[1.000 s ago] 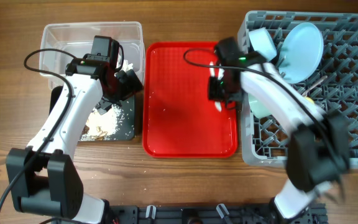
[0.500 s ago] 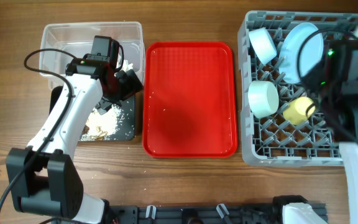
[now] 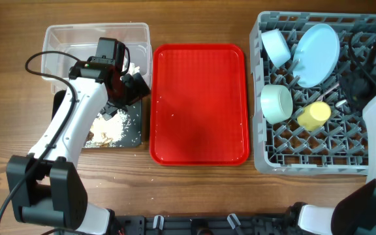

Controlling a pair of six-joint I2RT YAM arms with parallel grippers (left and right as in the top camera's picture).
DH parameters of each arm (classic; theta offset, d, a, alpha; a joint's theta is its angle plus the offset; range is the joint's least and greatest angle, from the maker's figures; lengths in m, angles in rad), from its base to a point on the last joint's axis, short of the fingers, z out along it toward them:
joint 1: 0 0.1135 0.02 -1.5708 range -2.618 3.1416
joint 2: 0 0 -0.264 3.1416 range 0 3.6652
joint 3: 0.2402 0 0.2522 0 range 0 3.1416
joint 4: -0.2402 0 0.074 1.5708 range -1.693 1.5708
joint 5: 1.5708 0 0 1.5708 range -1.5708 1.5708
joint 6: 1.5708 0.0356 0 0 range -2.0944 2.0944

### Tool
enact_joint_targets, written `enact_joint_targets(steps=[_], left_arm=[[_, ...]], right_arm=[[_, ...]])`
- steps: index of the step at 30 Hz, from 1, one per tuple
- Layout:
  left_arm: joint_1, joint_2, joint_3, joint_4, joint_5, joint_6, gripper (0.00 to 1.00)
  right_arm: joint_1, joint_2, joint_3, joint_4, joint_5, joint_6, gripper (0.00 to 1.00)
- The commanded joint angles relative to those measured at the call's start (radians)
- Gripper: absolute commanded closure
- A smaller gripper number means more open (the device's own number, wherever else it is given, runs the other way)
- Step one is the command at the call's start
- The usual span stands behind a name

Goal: Sort waste into correct bins and load items into the dishwasher rack

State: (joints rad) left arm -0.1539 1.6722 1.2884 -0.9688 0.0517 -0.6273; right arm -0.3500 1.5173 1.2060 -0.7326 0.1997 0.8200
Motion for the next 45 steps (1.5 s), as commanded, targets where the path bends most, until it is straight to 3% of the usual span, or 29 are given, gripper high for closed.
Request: enact_joint_targets(steps=[1, 12, 17, 21, 28, 36, 40, 45], left_arm=[[0.003, 0.013, -0.002, -0.001, 0.008, -0.013, 0.0], [0.003, 0.013, -0.002, -0.001, 0.008, -0.013, 0.0], [0.003, 0.013, -0.002, -0.001, 0.008, -0.013, 0.0], [0.003, 0.013, -0.002, -0.001, 0.008, -0.013, 0.0], [0.003, 0.013, -0.002, -0.001, 0.008, -0.013, 0.0], [0.003, 0.013, -0.002, -0.001, 0.008, -0.013, 0.0], [0.003, 0.013, -0.002, -0.001, 0.008, -0.013, 0.0], [0.003, 0.013, -0.002, -0.001, 0.008, -0.013, 0.0]], right_arm=[[0.001, 0.023, 0.006, 0.043, -0.154, -0.065, 0.17], [0.001, -0.092, 0.021, 0.013, -0.42, -0.26, 0.12], [0.006, -0.303, 0.062, -0.084, -0.526, -0.476, 0.11], [0.006, -0.493, 0.084, -0.207, -0.662, -0.672, 0.0], [0.006, -0.784, 0.084, -0.367, -0.669, -0.682, 0.0], [0.006, -0.873, 0.084, -0.549, -0.454, -0.69, 0.0], [0.006, -0.875, 0.035, -0.492, -0.467, -0.69, 0.0], [0.066, -0.953, -0.124, -0.201, -0.489, -0.702, 0.0]])
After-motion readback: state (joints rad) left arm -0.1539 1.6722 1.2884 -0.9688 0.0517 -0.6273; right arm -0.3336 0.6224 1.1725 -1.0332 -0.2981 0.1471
